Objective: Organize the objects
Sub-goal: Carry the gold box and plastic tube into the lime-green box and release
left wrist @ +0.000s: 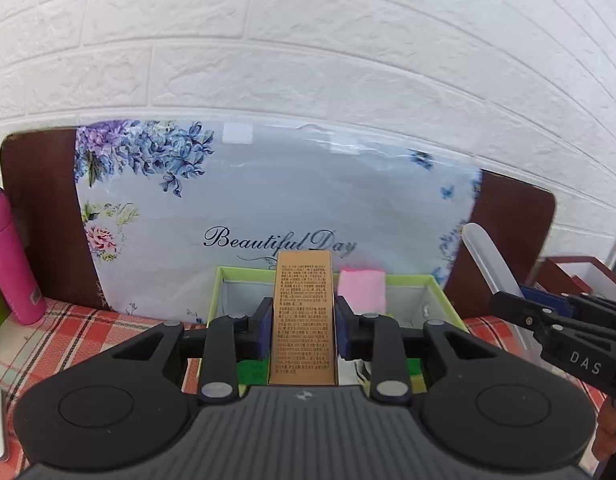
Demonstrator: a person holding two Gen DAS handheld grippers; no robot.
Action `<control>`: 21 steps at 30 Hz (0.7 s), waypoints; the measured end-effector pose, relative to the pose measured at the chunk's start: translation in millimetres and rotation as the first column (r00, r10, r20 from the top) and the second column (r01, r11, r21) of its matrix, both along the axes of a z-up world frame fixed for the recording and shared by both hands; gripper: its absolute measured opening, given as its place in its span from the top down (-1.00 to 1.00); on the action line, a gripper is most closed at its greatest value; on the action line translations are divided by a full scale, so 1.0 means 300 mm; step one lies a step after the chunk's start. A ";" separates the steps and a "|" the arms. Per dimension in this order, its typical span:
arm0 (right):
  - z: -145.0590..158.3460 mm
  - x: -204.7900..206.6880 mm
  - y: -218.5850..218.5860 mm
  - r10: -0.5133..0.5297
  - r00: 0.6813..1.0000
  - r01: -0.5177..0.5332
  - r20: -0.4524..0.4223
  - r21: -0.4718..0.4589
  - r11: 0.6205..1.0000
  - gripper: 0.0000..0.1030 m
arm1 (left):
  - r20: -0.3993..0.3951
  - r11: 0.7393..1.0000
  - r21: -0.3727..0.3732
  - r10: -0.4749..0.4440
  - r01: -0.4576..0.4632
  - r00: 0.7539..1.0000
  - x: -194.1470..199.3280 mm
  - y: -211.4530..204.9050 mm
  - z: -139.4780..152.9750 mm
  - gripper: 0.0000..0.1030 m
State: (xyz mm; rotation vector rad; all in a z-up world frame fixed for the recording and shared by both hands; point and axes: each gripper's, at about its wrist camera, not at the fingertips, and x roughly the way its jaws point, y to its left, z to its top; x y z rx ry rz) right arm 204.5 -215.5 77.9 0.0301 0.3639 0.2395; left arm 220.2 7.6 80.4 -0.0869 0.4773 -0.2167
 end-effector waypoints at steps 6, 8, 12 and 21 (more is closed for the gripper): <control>-0.110 0.177 0.031 -0.006 0.999 0.006 -0.048 -0.015 1.000 0.48 | -0.052 0.999 0.019 0.028 -0.027 0.998 0.156 0.002 -0.085 0.38; -0.160 0.218 0.048 -0.002 0.998 0.000 -0.065 -0.031 1.000 0.47 | -0.069 0.999 0.031 0.028 -0.026 0.997 0.192 0.003 -0.125 0.39; -0.251 0.258 0.077 0.010 0.996 -0.018 -0.091 -0.091 0.996 -0.33 | -0.078 0.993 0.098 0.076 -0.068 0.994 0.211 -0.007 -0.203 -0.56; -0.232 0.170 0.043 -0.017 0.999 0.014 -0.039 -0.073 0.997 -0.85 | -0.068 0.995 0.074 0.066 -0.061 0.995 0.146 -0.003 -0.185 -0.56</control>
